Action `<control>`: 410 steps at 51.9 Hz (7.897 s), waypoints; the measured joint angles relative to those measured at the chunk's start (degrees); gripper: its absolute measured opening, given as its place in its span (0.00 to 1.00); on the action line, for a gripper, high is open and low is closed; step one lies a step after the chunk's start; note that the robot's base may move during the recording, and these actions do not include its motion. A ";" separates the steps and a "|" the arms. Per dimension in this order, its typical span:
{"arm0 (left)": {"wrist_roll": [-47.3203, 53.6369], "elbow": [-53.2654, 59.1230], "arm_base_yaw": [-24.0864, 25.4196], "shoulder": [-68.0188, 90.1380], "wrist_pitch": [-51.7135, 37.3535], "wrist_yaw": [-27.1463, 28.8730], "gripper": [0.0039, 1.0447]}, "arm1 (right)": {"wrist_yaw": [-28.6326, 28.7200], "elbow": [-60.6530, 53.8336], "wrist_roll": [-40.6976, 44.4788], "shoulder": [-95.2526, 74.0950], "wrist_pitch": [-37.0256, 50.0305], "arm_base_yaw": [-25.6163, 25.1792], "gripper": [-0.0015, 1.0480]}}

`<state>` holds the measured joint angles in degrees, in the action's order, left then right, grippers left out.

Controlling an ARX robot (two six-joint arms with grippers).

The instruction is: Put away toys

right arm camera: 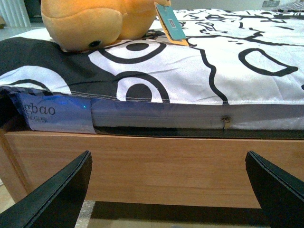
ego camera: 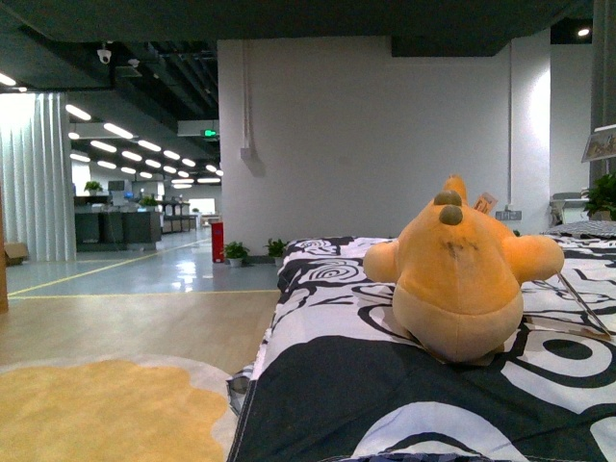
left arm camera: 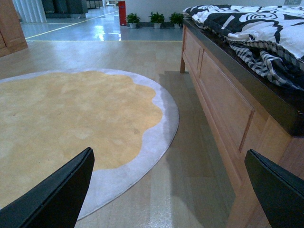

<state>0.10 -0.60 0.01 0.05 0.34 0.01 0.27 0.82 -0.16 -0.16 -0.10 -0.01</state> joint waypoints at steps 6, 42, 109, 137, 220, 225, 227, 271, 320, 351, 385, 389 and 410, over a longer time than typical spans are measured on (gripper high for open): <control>-0.02 0.00 0.00 0.00 0.00 0.00 0.94 | 7.52 0.11 -1.07 -1.46 0.57 -2.25 0.93; 0.00 0.00 0.00 0.00 0.00 0.00 0.94 | 8.26 43.04 2.58 -64.87 29.03 13.07 0.93; 0.00 0.00 0.00 0.00 0.00 -0.02 0.94 | -7.30 57.94 1.51 -87.19 24.37 16.46 0.38; 0.00 0.00 0.00 0.00 0.00 0.00 0.94 | 32.68 35.32 -19.98 -52.92 31.71 -12.11 0.07; -0.02 0.00 -0.04 0.00 0.00 0.07 0.94 | 21.24 0.07 -9.14 -6.60 21.81 1.33 0.07; -0.02 0.00 -0.07 0.00 0.00 -0.11 0.94 | 21.27 0.07 -9.16 -6.60 21.84 1.36 0.07; -0.02 0.00 -0.07 0.00 0.00 -0.02 0.94 | 21.27 0.07 -9.14 -6.60 21.84 1.36 0.07; -0.02 0.00 -0.09 0.00 0.00 0.04 0.94 | 21.14 0.07 -9.14 -6.54 21.81 1.36 0.07; 0.00 0.00 -0.11 -0.02 0.00 -0.02 0.94 | 21.33 0.07 -9.09 -6.47 21.81 1.33 0.07; 0.00 0.00 -0.13 0.00 0.00 -0.22 0.94 | 20.87 0.07 -9.07 -6.47 21.81 1.29 0.07; 0.00 0.00 -0.11 -0.02 0.00 -0.11 0.94 | 21.33 0.07 -9.05 -6.47 21.77 1.38 0.07; 0.00 0.00 -0.11 -0.02 0.00 -0.02 0.94 | 21.33 0.07 -9.05 -6.49 21.77 1.38 0.07; 0.00 0.00 -0.11 -0.02 0.00 -0.02 0.94 | 21.33 0.07 -9.05 -6.49 21.77 1.38 0.07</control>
<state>0.10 -0.60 -0.10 0.03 0.34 -0.01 21.61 0.89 -9.21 -6.66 21.67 1.37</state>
